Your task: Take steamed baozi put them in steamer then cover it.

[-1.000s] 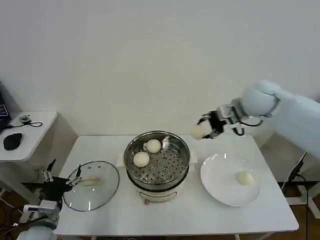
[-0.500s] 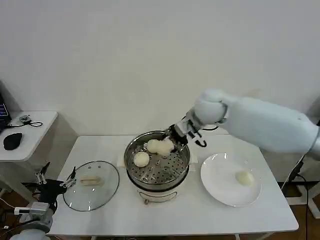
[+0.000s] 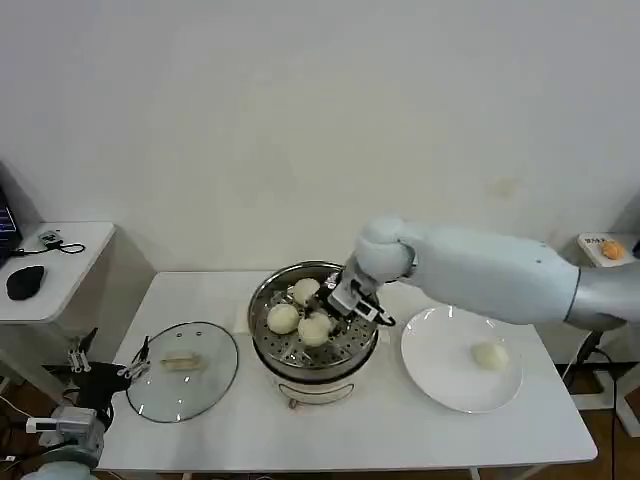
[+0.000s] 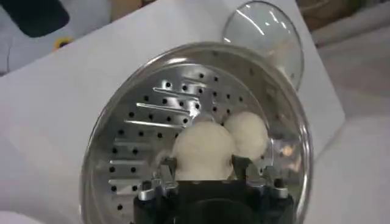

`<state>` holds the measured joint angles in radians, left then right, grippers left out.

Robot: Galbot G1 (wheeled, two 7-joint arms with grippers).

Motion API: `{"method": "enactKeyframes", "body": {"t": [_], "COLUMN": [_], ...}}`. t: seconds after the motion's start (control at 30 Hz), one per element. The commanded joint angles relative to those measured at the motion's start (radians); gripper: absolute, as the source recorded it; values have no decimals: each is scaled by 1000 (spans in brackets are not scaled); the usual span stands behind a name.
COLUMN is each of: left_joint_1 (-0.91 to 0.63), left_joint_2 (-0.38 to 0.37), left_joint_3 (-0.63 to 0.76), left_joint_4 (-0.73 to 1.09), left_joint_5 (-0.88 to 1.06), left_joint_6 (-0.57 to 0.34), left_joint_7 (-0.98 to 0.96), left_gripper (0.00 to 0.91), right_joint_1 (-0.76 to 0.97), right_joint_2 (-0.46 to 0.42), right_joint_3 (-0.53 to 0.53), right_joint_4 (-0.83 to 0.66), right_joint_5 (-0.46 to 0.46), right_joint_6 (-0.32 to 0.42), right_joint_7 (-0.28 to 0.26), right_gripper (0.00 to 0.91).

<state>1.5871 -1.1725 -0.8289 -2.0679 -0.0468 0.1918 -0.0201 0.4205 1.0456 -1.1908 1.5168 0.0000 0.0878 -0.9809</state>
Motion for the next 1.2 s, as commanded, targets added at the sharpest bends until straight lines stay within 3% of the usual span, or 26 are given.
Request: {"method": "enactKeyframes", "body": {"t": [0.03, 0.47, 0.5, 0.57, 1.07, 1.2], "left_joint_1": [0, -7, -7, -8, -17, -24], "left_joint_2": [-1, -2, -3, -4, 1, 8], "left_joint_3": [-4, -3, -2, 0, 2, 7], "left_joint_4": [7, 12, 12, 12, 20, 25], "left_joint_5": [-7, -6, -5, -4, 0, -3], "left_joint_6": [0, -2, -2, -2, -2, -3], "left_joint_7": [0, -1, -1, -1, 0, 1], "left_gripper": [907, 907, 907, 907, 907, 907], "right_joint_1": [-15, 19, 19, 18, 69, 105], "right_joint_2": [42, 34, 34, 32, -1, -50], "right_joint_3": [-33, -51, -51, -52, 4, 29], "right_joint_4": [-19, -9, -9, -7, -34, -63], "right_joint_5": [-37, -30, -30, -28, -15, 114], "right_joint_6": [82, 109, 110, 111, 117, 49], "right_joint_7": [-18, -55, -55, -54, -20, -2], "right_gripper": [635, 645, 665, 897, 907, 907]}}
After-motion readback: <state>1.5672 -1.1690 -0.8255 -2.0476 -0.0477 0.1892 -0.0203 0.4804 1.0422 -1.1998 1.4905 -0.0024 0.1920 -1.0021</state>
